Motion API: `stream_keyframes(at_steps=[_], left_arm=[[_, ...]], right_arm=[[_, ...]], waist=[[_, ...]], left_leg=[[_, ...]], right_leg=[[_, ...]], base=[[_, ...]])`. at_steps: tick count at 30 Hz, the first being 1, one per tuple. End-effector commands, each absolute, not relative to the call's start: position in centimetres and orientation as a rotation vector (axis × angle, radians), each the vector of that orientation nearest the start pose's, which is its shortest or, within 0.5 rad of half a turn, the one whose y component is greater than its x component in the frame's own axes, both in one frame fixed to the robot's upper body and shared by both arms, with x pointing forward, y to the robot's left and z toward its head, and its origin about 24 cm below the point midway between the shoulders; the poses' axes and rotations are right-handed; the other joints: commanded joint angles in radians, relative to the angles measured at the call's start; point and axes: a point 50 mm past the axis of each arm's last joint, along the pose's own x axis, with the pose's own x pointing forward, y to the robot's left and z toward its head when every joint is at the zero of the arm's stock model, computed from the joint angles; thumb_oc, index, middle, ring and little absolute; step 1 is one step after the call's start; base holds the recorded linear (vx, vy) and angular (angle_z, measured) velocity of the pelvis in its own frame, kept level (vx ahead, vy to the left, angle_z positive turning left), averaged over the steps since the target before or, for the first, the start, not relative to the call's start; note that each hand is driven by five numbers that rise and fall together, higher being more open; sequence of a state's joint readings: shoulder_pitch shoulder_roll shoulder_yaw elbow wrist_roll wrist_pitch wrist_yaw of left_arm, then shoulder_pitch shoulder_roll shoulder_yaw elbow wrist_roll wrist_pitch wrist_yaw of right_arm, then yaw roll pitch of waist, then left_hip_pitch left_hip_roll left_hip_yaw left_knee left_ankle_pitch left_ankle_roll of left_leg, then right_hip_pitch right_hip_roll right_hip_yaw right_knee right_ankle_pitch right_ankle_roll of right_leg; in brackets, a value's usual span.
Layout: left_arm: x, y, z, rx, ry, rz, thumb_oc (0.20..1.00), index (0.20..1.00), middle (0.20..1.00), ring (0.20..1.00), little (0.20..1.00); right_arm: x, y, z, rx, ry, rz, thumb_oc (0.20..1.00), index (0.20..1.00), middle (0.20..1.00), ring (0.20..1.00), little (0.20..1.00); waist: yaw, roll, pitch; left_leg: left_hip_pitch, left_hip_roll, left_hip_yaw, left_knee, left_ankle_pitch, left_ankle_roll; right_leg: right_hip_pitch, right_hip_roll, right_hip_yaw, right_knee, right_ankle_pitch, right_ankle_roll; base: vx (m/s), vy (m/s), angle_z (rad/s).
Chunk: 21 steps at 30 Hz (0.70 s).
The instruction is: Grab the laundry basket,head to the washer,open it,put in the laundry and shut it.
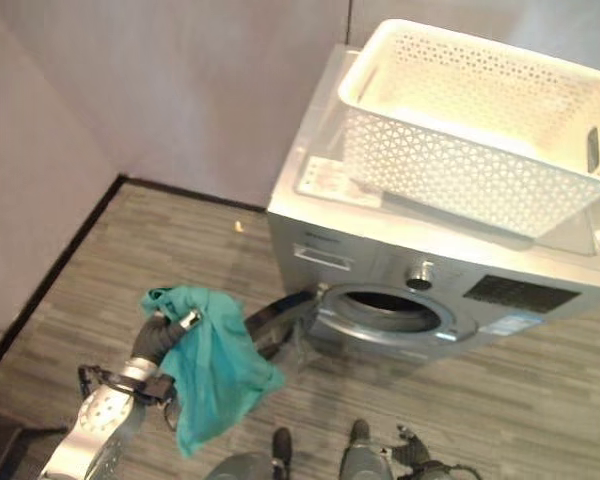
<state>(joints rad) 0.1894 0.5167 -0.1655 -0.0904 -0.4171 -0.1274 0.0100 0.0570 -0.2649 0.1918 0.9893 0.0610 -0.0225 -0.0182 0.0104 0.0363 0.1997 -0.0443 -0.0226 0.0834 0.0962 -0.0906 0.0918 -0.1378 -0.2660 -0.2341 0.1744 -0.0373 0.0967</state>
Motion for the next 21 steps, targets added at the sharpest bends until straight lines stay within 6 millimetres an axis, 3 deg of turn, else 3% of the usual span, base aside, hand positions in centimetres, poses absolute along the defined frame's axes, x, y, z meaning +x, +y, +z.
stream_keyframes(at_steps=[1,2,3,4,5,7,8,9,10,12,14,15,16,17,21], left_arm=[[20.9,20.9,6.8,0.082,-0.088,-0.172,0.2,0.2,0.2,0.2,0.2],[21.1,20.7,6.6,0.084,-0.083,-0.173,0.2,0.2,0.2,0.2,0.2],[21.2,20.6,6.6,0.092,-0.081,-0.177,0.2,0.2,0.2,0.2,0.2],[21.2,20.6,6.6,0.094,-0.084,-0.177,0.2,0.2,0.2,0.2,0.2],[21.5,20.3,6.6,0.102,-0.087,-0.19,0.2,0.2,0.2,0.2,0.2],[21.8,19.7,6.6,0.109,-0.096,-0.218,0.2,0.2,0.2,0.2,0.2],[22.0,19.1,6.6,0.102,-0.095,-0.241,0.2,0.2,0.2,0.2,0.2],[22.4,17.8,6.3,0.082,-0.092,-0.288,0.2,0.2,0.2,0.2,0.2],[22.5,17.8,6.3,0.081,-0.093,-0.289,0.2,0.2,0.2,0.2,0.2],[22.9,15.1,5.6,0.039,-0.066,-0.391,0.2,0.2,0.2,0.2,0.2],[23.0,14.2,5.3,0.025,-0.054,-0.424,0.2,0.2,0.2,0.2,0.2],[23.2,12.3,5.0,-0.016,-0.038,-0.49,0.2,0.2,0.2,0.2,0.2],[23.2,12.3,5.0,-0.016,-0.039,-0.49,0.2,0.2,0.2,0.2,0.2],[23.3,10.2,5.1,-0.058,-0.037,-0.561,0.2,0.2,0.2,0.2,0.2],[24.0,5.7,6.3,-0.172,-0.051,-0.675,0.2,0.2,0.2,0.2,0.2]], right_arm=[[11.2,-22.3,-15.0,-0.326,1.061,0.032,1.0,1.0,1.0,1.0,1.0],[11.5,-21.7,-15.3,-0.34,1.081,0.051,1.0,1.0,1.0,1.0,1.0],[11.6,-21.4,-15.3,-0.345,1.084,0.065,1.0,1.0,1.0,1.0,1.0],[11.8,-21.4,-15.3,-0.345,1.082,0.065,1.0,1.0,1.0,1.0,1.0],[11.7,-21.1,-15.5,-0.367,1.103,0.085,1.0,1.0,1.0,1.0,1.0],[11.3,-20.5,-15.9,-0.379,1.129,0.113,1.0,1.0,1.0,1.0,1.0],[10.9,-20.4,-16.0,-0.382,1.146,0.123,1.0,1.0,1.0,1.0,1.0],[10.3,-20.4,-16.3,-0.384,1.174,0.115,1.0,1.0,1.0,1.0,1.0],[10.3,-20.4,-16.3,-0.384,1.174,0.114,1.0,1.0,1.0,1.0,1.0],[9.5,-20.3,-16.6,-0.381,1.215,0.108,1.0,1.0,1.0,1.0,1.0],[9.3,-20.3,-16.7,-0.38,1.222,0.103,1.0,1.0,1.0,1.0,1.0],[9.0,-20.3,-16.8,-0.396,1.242,0.104,1.0,1.0,1.0,1.0,1.0],[9.0,-20.4,-16.8,-0.396,1.242,0.103,1.0,1.0,1.0,1.0,1.0],[9.0,-20.4,-16.8,-0.413,1.249,0.102,1.0,1.0,1.0,1.0,1.0],[10.3,-20.8,-16.4,-0.45,1.214,0.076,1.0,1.0,1.0,1.0,1.0]], waist=[[0.025,-0.006,-0.066],[0.04,-0.011,-0.075],[0.043,-0.014,-0.075],[0.042,-0.02,-0.068],[0.05,-0.025,-0.079],[0.056,-0.054,-0.093],[0.058,-0.063,-0.102],[0.051,-0.071,-0.109],[0.05,-0.071,-0.109],[0.035,-0.07,-0.114],[0.031,-0.069,-0.115],[0.022,-0.068,-0.113],[0.023,-0.067,-0.113],[0.015,-0.064,-0.107],[-0.011,-0.057,-0.05]], left_leg=[[-0.038,0.011,-0.038,-0.015,-0.062,-0.001],[-0.032,0.015,-0.028,-0.003,-0.087,-0.006],[-0.028,0.013,-0.022,0.002,-0.094,-0.005],[-0.035,0.006,-0.011,0.006,-0.082,0.0],[-0.022,0.007,-0.012,0.012,-0.111,-0.005],[-0.03,-0.019,0.001,0.018,-0.098,-0.004],[-0.029,-0.023,-0.006,0.018,-0.1,-0.009],[-0.032,-0.02,-0.011,0.018,-0.094,-0.024],[-0.032,-0.019,-0.012,0.018,-0.094,-0.024],[-0.034,0.005,-0.019,0.002,-0.076,-0.05],[-0.029,0.015,-0.021,-0.011,-0.068,-0.058],[-0.025,0.035,-0.017,-0.033,-0.053,-0.071],[-0.024,0.035,-0.018,-0.034,-0.053,-0.071],[-0.024,0.052,-0.017,-0.05,-0.039,-0.083],[-0.054,0.081,-0.013,-0.056,-0.013,-0.104]], right_leg=[[0.053,-0.064,-0.041,-0.051,0.081,0.049],[0.063,-0.109,-0.081,-0.087,0.139,0.082],[0.065,-0.122,-0.088,-0.093,0.166,0.092],[0.063,-0.129,-0.096,-0.1,0.181,0.085],[0.092,-0.126,-0.105,-0.123,0.17,0.103],[0.115,-0.146,-0.125,-0.16,0.231,0.122],[0.126,-0.143,-0.126,-0.172,0.232,0.128],[0.139,-0.135,-0.134,-0.175,0.226,0.132],[0.139,-0.134,-0.136,-0.176,0.226,0.132],[0.153,-0.111,-0.16,-0.186,0.196,0.125],[0.16,-0.1,-0.169,-0.192,0.185,0.121],[0.166,-0.081,-0.18,-0.203,0.154,0.113],[0.167,-0.08,-0.181,-0.203,0.154,0.112],[0.163,-0.063,-0.183,-0.204,0.122,0.1],[0.12,-0.038,-0.178,-0.189,0.079,0.079]], base=[[0.09,-0.142,-0.4],[0.03,-0.079,-0.27],[0.03,-0.079,-0.26],[0.05,-0.058,-0.26],[-0.03,-0.06,-0.24],[0.04,-0.106,-0.12],[0.08,-0.174,0.07],[0.05,-0.138,0.08],[0.03,-0.196,0.17],[0.02,-0.166,0.21],[0.02,-0.138,0.09],[0.02,-0.16,-0.04],[0.0,-0.191,-0.09],[-0.02,-0.131,-0.06],[-0.12,-0.124,-0.01]])
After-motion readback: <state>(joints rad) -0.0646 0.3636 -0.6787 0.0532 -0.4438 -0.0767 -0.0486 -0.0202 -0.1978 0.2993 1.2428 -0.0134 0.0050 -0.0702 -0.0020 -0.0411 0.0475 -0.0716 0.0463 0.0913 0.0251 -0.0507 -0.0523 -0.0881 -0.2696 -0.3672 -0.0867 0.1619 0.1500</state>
